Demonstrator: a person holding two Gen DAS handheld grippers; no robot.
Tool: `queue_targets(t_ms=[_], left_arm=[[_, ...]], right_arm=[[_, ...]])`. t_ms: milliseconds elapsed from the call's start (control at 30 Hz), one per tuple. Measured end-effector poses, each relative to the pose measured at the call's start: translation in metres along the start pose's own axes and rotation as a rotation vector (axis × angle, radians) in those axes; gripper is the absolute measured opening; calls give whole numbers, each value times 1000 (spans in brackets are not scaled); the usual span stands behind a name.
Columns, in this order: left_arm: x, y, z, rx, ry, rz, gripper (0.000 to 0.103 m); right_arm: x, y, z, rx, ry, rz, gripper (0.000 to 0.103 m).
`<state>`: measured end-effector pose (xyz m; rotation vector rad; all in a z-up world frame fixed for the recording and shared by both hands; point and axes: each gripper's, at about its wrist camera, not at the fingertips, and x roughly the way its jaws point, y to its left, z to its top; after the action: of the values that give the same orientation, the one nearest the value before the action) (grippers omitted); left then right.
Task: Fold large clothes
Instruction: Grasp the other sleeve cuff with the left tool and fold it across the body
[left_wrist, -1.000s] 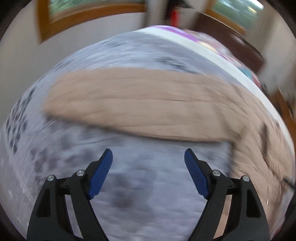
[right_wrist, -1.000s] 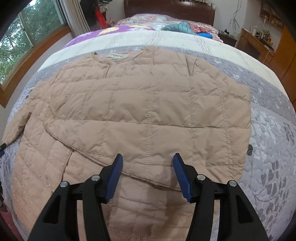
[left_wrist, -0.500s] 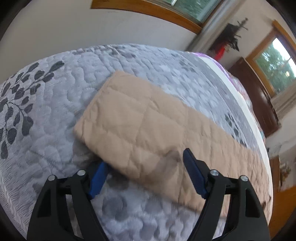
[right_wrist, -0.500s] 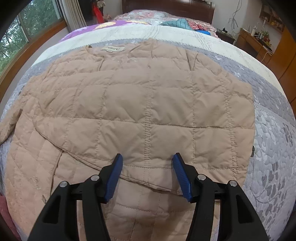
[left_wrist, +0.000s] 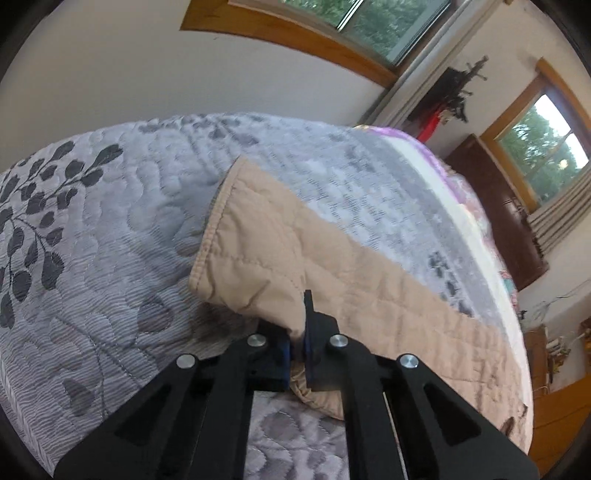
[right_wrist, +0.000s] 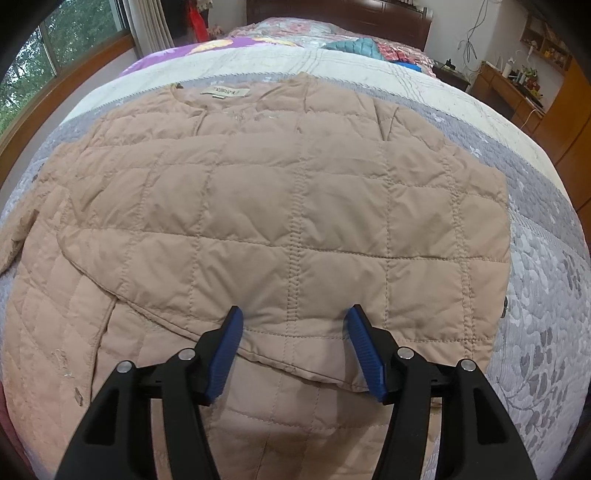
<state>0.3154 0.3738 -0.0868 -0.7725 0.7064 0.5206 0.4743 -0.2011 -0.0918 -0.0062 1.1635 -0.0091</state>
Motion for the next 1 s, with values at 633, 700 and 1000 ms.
queue_targets(t_ms=[633,700,1000], left_arm=[[-87,-219,-97,496,-19,-401,3],[-85,-246,-118,544,11,-430,3],[-46,-324,-201,687,147,-484,3]], right_arm=[[-26,1,-8,-17,-38,38,60],[-26,-2,-9,-11,-39,40,60],[-18,-15,-12,11,-33,65,60]])
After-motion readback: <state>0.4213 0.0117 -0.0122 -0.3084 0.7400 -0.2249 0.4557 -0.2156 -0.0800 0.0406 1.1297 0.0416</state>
